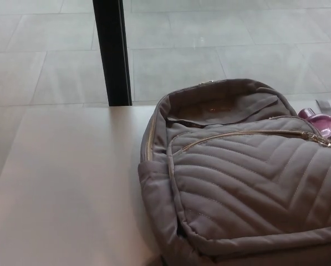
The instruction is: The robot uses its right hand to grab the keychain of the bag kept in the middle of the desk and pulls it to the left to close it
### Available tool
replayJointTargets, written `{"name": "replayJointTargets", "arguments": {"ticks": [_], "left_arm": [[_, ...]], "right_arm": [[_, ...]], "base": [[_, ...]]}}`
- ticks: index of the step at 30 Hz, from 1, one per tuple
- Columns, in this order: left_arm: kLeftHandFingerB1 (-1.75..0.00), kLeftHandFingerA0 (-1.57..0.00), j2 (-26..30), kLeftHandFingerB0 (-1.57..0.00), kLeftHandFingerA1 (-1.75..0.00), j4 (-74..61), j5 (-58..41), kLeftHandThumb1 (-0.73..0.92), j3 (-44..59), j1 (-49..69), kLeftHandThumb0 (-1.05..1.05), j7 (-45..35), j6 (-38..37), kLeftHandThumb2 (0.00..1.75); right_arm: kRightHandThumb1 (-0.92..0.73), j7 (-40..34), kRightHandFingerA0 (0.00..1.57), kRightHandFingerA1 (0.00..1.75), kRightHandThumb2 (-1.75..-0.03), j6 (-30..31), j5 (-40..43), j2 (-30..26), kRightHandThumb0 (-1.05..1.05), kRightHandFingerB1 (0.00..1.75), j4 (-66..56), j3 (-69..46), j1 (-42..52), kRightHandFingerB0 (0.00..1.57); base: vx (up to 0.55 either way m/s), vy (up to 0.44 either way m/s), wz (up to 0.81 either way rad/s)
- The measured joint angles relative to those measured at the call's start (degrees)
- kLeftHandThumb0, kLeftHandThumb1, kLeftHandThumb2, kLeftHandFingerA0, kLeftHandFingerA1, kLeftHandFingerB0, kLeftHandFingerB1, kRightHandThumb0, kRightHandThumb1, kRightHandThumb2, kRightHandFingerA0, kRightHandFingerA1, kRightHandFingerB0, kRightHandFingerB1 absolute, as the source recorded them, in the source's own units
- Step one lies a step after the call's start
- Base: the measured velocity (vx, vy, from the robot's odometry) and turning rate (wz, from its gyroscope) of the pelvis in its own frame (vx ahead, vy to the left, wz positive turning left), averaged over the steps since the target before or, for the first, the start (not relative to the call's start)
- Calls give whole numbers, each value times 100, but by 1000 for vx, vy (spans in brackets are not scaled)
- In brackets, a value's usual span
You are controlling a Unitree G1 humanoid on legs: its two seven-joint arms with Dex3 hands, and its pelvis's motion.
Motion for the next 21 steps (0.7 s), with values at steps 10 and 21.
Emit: {"name": "replayJointTargets", "arguments": {"ticks": [10, 21], "left_arm": [[-45, -44, 5, -22, -68, 65, -63, 85, 41, -98, -69, -255, -91, 65], [-53, -45, 7, -18, -71, 52, -65, 67, 33, -175, -71, -380, -131, 99]], "right_arm": [[-63, 261, 13, 61, -59, 330, 711, -182, -75, 20, -337, -1145, -1225, 0], [-69, 283, 14, 52, -62, 1188, 1106, -994, -63, 23, -2141, -1302, -3272, 0]], "base": [[0, 0, 0], [0, 0, 0]]}}
